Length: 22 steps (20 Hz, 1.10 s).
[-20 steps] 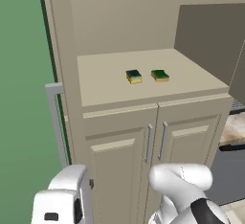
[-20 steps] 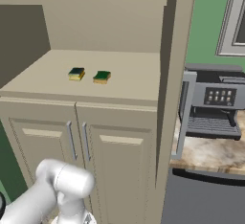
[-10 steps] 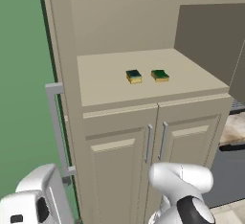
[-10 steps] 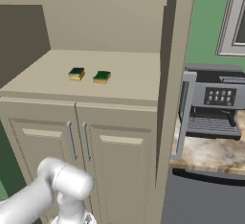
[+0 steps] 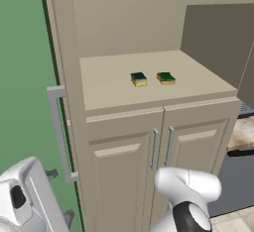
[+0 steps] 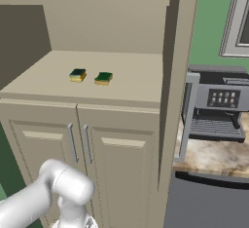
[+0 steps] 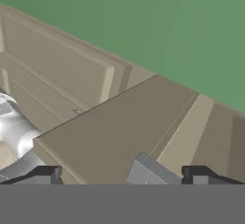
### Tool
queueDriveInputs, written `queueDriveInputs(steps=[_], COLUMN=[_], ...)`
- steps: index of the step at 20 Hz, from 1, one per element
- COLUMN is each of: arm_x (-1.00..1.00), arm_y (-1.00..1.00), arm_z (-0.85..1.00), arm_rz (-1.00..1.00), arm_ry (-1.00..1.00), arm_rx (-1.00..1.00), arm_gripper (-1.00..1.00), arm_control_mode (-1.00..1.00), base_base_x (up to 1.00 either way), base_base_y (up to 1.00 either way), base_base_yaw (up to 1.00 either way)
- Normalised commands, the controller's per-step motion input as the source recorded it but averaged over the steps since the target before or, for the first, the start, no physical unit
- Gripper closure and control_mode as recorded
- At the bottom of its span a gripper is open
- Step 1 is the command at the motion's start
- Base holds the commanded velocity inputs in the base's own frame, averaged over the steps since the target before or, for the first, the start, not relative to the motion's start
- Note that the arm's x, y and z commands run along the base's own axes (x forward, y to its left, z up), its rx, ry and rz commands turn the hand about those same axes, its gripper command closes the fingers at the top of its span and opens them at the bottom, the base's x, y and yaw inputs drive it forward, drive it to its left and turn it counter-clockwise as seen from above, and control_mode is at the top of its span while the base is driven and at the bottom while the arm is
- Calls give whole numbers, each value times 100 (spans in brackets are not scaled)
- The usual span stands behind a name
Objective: Pick up the sponge and sponge from the sink, and place them back in the cabinet, and close the cabinet doors.
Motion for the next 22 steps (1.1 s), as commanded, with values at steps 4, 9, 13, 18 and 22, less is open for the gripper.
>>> queueDriveInputs(steps=[4,9,13,18,22], arm_x=[10,6,0,1,5], arm_y=[12,11,4,0,0], arm_z=[0,-5,-15,-13,-11], arm_rz=[3,0,0,0,0], arm_ry=[-1,-5,-11,-11,-10], arm_rx=[-9,-13,-13,-11,-10], arm_gripper=[-100,-100,-100,-100,-100], arm_control_mode=[-100,-100,-100,-100,-100], base_base_x=[0,0,0,0,0], base_base_y=[0,0,0,0,0], base_base_yaw=[0,0,0,0,0])
